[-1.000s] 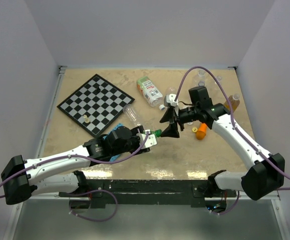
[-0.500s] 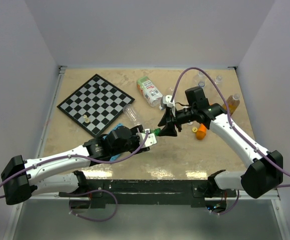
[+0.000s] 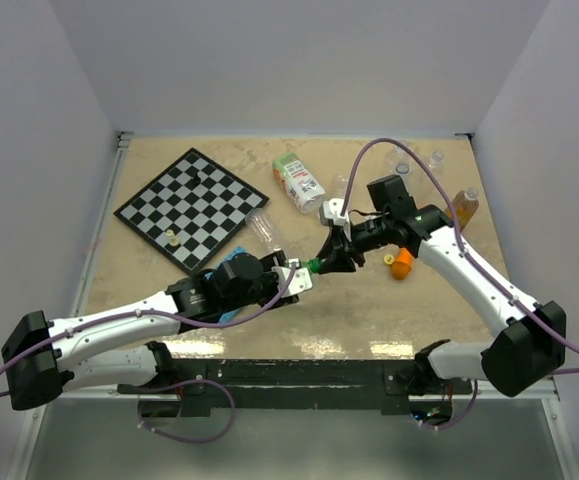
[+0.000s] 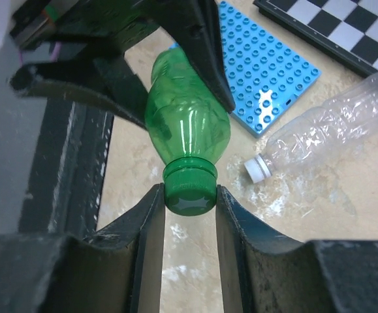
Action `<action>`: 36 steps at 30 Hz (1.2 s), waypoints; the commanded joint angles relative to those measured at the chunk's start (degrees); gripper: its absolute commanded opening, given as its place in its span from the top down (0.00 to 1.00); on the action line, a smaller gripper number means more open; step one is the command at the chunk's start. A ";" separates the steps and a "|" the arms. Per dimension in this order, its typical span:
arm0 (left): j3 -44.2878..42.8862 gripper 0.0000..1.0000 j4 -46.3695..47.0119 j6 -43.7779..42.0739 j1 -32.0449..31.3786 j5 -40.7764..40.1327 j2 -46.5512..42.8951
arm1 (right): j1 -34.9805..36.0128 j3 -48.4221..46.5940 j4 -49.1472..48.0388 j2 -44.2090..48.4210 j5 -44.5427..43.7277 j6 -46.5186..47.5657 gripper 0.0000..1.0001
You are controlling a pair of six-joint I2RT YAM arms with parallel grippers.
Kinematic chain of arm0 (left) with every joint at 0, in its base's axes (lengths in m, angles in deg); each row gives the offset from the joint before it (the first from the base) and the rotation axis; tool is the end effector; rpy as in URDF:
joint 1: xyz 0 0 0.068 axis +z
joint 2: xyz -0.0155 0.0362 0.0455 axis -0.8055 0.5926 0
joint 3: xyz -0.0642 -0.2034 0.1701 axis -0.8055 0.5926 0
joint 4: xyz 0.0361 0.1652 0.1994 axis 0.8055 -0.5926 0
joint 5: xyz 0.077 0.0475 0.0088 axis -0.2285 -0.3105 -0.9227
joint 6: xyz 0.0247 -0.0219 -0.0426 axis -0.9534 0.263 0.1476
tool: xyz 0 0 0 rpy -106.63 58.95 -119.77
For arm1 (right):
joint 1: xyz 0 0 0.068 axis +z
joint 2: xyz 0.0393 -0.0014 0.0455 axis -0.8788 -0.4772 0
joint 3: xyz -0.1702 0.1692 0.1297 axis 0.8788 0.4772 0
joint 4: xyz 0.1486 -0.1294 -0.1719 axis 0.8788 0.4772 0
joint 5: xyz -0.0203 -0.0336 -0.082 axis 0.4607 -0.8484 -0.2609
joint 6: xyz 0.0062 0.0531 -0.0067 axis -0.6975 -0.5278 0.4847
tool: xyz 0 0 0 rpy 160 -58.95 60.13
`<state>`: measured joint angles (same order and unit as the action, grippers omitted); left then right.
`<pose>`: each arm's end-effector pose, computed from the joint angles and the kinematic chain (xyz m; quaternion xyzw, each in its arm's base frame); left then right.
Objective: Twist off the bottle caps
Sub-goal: Unscrew the bottle cap from the plastic bottle.
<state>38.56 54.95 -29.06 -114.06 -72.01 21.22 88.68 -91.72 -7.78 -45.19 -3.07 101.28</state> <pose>0.1213 -0.2077 0.2615 0.5369 0.6648 -0.1465 0.4983 0.2185 0.1457 0.3114 -0.5928 0.6007 0.4115 0.3441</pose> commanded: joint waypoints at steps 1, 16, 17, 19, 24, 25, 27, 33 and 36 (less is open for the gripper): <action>1.09 0.88 3.65 -1.26 0.28 7.21 -3.24 | 1.12 -4.30 13.14 0.69 2.88 22.43 1.00; 2.06 0.88 3.74 -1.09 1.43 21.48 -3.34 | 1.47 0.96 12.03 15.01 -2.31 54.04 1.00; 1.89 0.88 3.65 -1.17 1.43 21.39 -3.16 | 1.47 1.31 12.11 15.11 -1.26 53.43 1.00; 1.80 0.88 3.56 -1.08 1.43 21.39 -2.81 | 1.47 1.93 12.03 15.46 -0.46 52.20 1.00; 1.71 0.88 3.38 -1.08 1.43 20.95 -2.28 | 1.47 3.43 10.97 16.16 0.51 49.12 0.97; 1.71 0.88 3.30 -1.00 1.43 20.69 -2.19 | 1.47 3.60 10.71 16.16 0.60 48.24 0.94; 1.71 0.88 3.21 -1.00 1.43 20.07 -1.93 | 1.39 3.95 9.40 16.77 0.77 45.26 0.87; 1.36 0.89 3.03 -0.73 1.43 18.67 -1.14 | 0.07 3.60 4.47 18.79 -0.28 31.39 0.42; 1.27 0.89 2.94 -0.56 1.43 17.79 -1.05 | -0.81 3.34 4.38 19.85 -0.81 28.03 0.26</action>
<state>40.57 58.76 -29.45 -112.55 -54.15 19.58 89.20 -87.09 0.85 -27.77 -3.77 138.27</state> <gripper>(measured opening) 0.614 0.660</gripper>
